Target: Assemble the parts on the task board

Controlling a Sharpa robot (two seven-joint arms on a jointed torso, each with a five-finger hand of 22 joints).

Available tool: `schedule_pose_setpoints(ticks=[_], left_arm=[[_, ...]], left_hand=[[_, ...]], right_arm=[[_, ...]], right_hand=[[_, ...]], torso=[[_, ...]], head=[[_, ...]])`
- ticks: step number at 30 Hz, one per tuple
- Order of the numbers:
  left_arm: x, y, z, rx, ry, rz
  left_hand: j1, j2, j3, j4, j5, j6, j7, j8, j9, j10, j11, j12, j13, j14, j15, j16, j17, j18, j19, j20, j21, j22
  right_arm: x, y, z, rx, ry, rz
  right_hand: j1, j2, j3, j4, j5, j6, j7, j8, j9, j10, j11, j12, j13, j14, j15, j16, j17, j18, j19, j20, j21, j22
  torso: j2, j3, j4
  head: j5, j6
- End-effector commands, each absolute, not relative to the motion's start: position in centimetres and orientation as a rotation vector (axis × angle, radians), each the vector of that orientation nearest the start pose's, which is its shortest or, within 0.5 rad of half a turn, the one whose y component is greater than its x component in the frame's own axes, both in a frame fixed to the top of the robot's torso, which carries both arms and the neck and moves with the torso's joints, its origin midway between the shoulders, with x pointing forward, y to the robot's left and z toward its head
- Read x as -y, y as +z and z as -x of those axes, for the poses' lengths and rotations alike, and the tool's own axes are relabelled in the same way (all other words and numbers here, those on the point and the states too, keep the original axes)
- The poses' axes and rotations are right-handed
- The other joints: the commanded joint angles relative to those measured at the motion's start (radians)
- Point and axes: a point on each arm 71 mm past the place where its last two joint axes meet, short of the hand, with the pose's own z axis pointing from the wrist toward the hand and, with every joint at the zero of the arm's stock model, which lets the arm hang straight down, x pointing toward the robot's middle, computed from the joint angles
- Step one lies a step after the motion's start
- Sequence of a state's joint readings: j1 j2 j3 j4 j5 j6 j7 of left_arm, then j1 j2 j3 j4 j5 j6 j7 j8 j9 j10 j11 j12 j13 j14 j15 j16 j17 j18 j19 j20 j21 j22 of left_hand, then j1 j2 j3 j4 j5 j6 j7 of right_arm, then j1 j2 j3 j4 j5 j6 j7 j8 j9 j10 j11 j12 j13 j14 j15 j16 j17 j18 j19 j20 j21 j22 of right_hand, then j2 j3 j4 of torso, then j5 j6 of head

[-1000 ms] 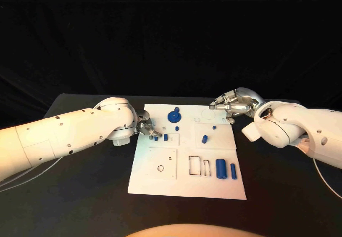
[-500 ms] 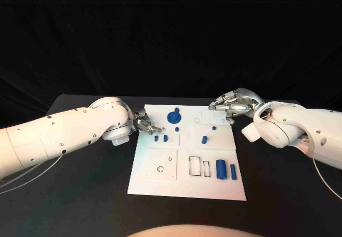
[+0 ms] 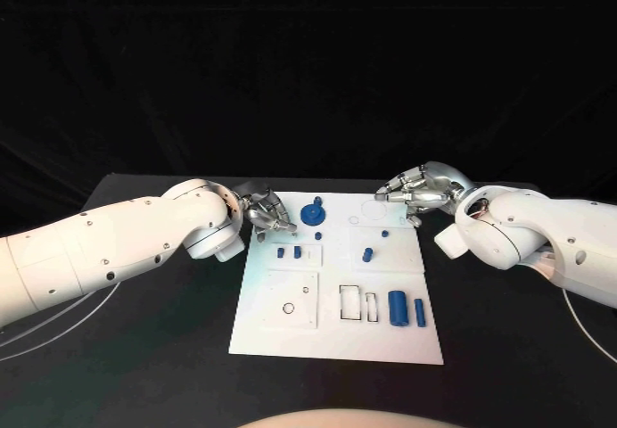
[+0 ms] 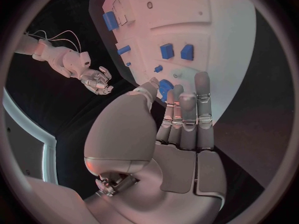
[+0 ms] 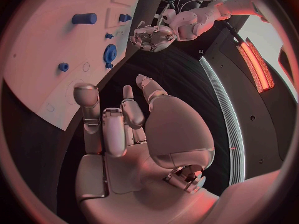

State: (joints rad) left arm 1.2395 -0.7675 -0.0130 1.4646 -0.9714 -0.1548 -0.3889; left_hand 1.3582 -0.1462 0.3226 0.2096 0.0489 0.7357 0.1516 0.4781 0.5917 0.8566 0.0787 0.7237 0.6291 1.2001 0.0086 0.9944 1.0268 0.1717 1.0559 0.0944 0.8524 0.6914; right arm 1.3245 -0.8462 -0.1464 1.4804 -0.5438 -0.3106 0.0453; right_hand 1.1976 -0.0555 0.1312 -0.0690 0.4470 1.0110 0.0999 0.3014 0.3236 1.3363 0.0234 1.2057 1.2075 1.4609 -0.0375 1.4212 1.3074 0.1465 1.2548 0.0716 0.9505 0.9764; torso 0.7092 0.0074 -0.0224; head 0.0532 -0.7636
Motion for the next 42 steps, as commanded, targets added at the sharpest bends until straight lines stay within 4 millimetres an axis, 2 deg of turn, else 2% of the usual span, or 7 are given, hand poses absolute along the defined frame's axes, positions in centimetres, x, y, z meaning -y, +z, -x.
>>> schedule_pose_setpoints(ticks=[1,8,11,17,24,33,42], left_arm=[[-17.6,-17.6,-50.4,-1.814,-0.806,0.212],[-15.6,-18.3,-49.9,-1.720,-0.817,-0.020],[-15.1,-18.6,-49.8,-1.698,-0.802,-0.090],[-13.9,-19.5,-49.9,-1.692,-0.754,-0.215],[-13.4,-20.0,-50.2,-1.705,-0.705,-0.270],[-12.8,-20.5,-50.6,-1.739,-0.642,-0.320],[-12.5,-21.0,-51.0,-1.771,-0.620,-0.336]], left_hand=[[0.064,-0.007,0.034,-0.019,0.005,-0.002,0.006,-0.039,-0.044,-0.021,0.011,-0.070,-0.060,-0.053,0.007,-0.106,-0.092,0.011,-0.008,0.009,-0.036,-0.027],[0.113,-0.057,0.056,-0.036,0.000,0.065,-0.009,-0.112,-0.148,0.007,0.011,-0.183,-0.185,-0.036,0.008,-0.194,-0.191,0.012,0.019,0.012,-0.065,-0.049],[0.118,-0.069,0.049,-0.041,0.001,0.084,-0.009,-0.135,-0.181,0.020,0.010,-0.206,-0.218,0.015,0.007,-0.139,-0.158,0.010,0.046,0.010,-0.047,-0.034],[0.116,-0.071,0.043,-0.044,-0.001,0.130,-0.020,-0.166,-0.230,0.042,0.007,-0.236,-0.268,0.123,0.000,0.028,-0.040,-0.033,0.189,0.003,0.167,0.202],[0.113,-0.068,0.032,-0.043,-0.001,0.148,-0.022,-0.181,-0.252,0.042,0.008,-0.254,-0.293,0.141,0.000,0.056,-0.030,-0.042,0.218,0.002,0.215,0.254],[0.124,-0.050,0.034,-0.048,0.000,0.192,-0.038,-0.193,-0.277,0.054,0.006,-0.270,-0.322,0.197,-0.003,0.144,0.032,-0.069,0.292,-0.001,0.345,0.404],[0.134,-0.036,0.049,-0.052,0.000,0.214,-0.039,-0.211,-0.295,0.098,-0.006,-0.271,-0.339,0.224,-0.013,0.190,0.065,-0.081,0.323,-0.009,0.404,0.472]], right_arm=[[22.0,-17.1,-50.2,-1.761,1.075,-0.591],[21.8,-17.0,-50.2,-1.754,1.070,-0.557],[21.8,-17.0,-50.1,-1.752,1.070,-0.550],[21.6,-17.0,-50.1,-1.750,1.071,-0.538],[21.5,-17.0,-50.1,-1.749,1.070,-0.531],[21.4,-17.0,-50.1,-1.749,1.070,-0.528],[21.3,-16.9,-50.0,-1.749,1.070,-0.528]], right_hand=[[-0.001,0.003,0.004,0.005,0.006,-0.008,0.000,0.004,0.002,-0.007,-0.001,-0.005,-0.002,-0.004,0.001,-0.006,0.041,-0.003,-0.010,0.000,-0.007,-0.002],[0.005,0.006,0.007,0.002,0.007,-0.009,0.000,0.004,0.003,-0.011,-0.001,-0.011,-0.006,-0.007,0.001,-0.010,0.036,-0.002,-0.015,0.001,-0.012,-0.006],[0.005,0.006,0.007,0.002,0.007,-0.009,0.000,0.004,0.003,-0.011,-0.001,-0.011,-0.006,-0.007,0.001,-0.010,0.036,-0.002,-0.015,0.001,-0.012,-0.006],[0.005,0.006,0.007,0.002,0.007,-0.009,0.000,0.004,0.003,-0.011,-0.001,-0.011,-0.006,-0.007,0.001,-0.010,0.036,-0.002,-0.015,0.001,-0.012,-0.006],[0.006,0.006,0.008,0.002,0.007,-0.009,0.000,0.004,0.004,-0.010,-0.001,-0.010,-0.005,-0.006,0.001,-0.009,0.038,-0.002,-0.015,0.001,-0.011,-0.005],[0.006,0.006,0.008,0.002,0.007,-0.009,0.000,0.004,0.004,-0.010,-0.001,-0.010,-0.005,-0.006,0.001,-0.009,0.038,-0.002,-0.015,0.001,-0.011,-0.005],[0.005,0.006,0.008,0.002,0.008,-0.009,0.000,0.005,0.004,-0.010,-0.001,-0.009,-0.004,-0.006,0.001,-0.008,0.038,-0.002,-0.014,0.001,-0.010,-0.003]], torso=[[0.000,-0.0008,-0.0001],[0.001,-0.0006,-0.0024],[0.001,-0.0004,-0.0022],[0.002,0.0001,-0.0026],[0.003,0.0002,-0.0072],[0.003,0.0005,-0.0059],[0.003,-0.0003,-0.0059]], head=[[-0.004,0.002],[-0.007,0.007],[-0.010,0.009],[-0.012,0.008],[-0.013,0.010],[-0.016,0.008],[-0.021,0.006]])
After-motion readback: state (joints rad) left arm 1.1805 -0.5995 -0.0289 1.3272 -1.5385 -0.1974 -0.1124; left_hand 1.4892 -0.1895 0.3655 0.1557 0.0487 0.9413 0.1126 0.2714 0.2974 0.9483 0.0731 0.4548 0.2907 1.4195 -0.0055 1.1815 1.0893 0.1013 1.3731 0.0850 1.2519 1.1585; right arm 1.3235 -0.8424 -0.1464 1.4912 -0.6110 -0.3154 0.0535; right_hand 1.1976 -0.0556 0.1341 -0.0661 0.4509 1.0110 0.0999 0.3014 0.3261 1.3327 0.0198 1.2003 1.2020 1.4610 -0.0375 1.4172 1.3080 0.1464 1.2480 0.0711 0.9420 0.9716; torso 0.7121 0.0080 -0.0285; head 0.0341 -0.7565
